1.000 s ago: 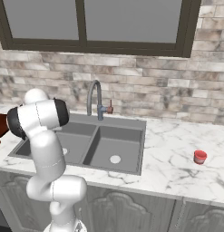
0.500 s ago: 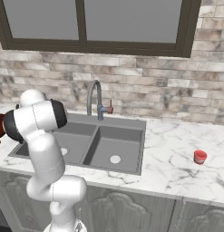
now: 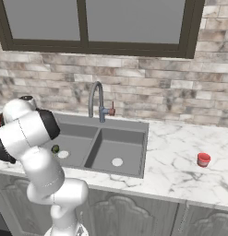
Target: Pick up all produce items and place them in the sink. Turn on the sink faucet to wash them. Then turn the sink off and put them in the tray.
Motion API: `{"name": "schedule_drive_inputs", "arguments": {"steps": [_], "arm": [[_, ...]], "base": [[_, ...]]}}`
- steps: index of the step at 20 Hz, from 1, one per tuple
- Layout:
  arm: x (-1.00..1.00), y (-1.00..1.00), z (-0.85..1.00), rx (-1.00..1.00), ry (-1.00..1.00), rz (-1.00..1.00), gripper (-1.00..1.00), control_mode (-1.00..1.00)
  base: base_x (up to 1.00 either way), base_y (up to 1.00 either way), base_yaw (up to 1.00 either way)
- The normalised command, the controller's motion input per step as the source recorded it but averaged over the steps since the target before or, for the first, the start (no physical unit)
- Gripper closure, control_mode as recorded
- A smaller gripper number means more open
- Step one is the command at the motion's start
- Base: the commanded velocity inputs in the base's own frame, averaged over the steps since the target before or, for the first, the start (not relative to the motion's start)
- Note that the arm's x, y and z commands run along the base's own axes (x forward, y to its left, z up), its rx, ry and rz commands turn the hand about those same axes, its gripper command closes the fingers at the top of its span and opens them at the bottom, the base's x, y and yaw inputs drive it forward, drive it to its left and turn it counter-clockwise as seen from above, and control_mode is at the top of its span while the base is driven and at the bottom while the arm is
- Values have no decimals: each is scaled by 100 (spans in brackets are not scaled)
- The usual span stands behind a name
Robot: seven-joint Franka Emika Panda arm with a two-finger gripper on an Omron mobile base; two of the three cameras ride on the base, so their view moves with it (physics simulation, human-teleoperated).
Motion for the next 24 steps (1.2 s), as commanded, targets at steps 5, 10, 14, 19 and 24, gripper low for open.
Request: {"name": "schedule_drive_inputs", "arguments": {"steps": [5, 10, 14, 19, 24], "arm": [[-65, 31, 2, 0, 0, -8, -100, -100], [-27, 42, 22, 0, 0, -13, -100, -100], [0, 54, 19, 0, 1, -14, -100, -100], [0, 47, 6, 0, 5, -11, -100, -100], [-6, 42, 1, 0, 3, -10, -100, -100]], "base": [[0, 0, 0], [0, 0, 0], [0, 0, 0], [0, 0, 0], [0, 0, 0]]}}
